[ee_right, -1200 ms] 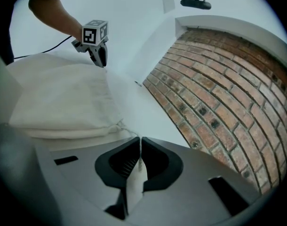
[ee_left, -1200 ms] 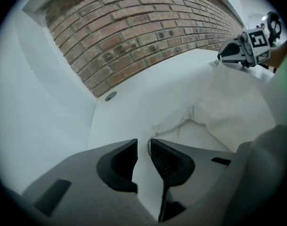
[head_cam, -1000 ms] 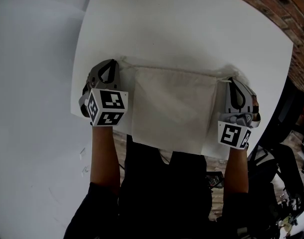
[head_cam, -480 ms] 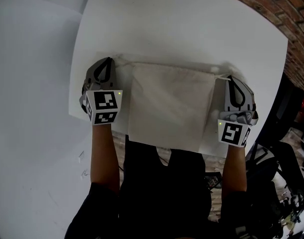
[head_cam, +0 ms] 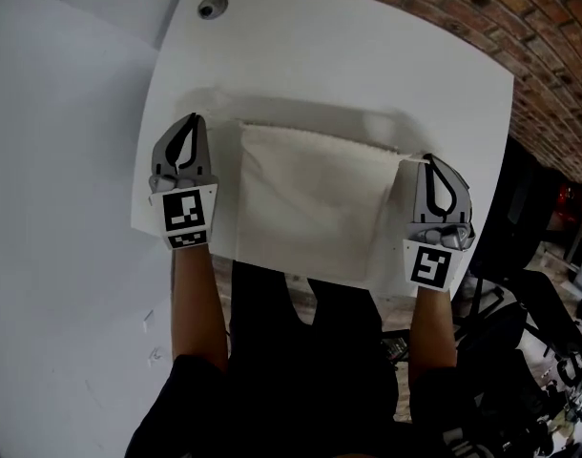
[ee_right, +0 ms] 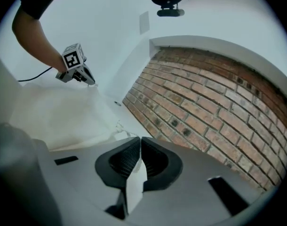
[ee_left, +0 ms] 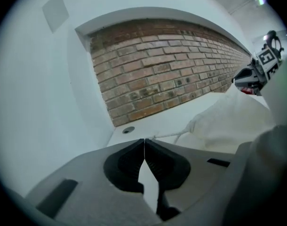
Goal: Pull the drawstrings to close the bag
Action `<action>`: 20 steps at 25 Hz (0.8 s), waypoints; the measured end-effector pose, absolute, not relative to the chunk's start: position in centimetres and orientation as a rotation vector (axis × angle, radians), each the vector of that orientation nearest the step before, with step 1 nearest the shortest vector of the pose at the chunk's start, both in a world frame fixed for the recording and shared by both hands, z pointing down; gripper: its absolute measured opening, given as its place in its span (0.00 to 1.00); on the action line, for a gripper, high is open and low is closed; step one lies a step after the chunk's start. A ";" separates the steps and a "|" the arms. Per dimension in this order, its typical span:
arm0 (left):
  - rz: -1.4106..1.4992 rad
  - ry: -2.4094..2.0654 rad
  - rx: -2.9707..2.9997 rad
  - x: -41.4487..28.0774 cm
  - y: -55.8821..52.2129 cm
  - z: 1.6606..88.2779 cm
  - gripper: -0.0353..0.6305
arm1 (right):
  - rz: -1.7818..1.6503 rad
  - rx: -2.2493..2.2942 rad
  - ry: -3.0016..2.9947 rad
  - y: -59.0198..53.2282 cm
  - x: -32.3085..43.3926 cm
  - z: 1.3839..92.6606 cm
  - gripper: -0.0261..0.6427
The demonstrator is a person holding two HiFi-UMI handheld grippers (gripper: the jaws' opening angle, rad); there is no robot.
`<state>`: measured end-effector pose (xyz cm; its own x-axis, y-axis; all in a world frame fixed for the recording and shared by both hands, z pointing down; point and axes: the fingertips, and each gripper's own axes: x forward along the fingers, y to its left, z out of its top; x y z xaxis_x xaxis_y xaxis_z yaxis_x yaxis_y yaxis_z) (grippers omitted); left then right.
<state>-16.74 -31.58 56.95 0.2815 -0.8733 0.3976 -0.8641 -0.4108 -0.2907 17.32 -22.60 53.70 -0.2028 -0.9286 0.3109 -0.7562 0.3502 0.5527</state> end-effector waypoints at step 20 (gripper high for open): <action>0.540 1.474 -2.507 -17.1 -28.8 19.4 0.08 | -0.819 1.918 -2.282 -14.1 16.6 18.8 0.05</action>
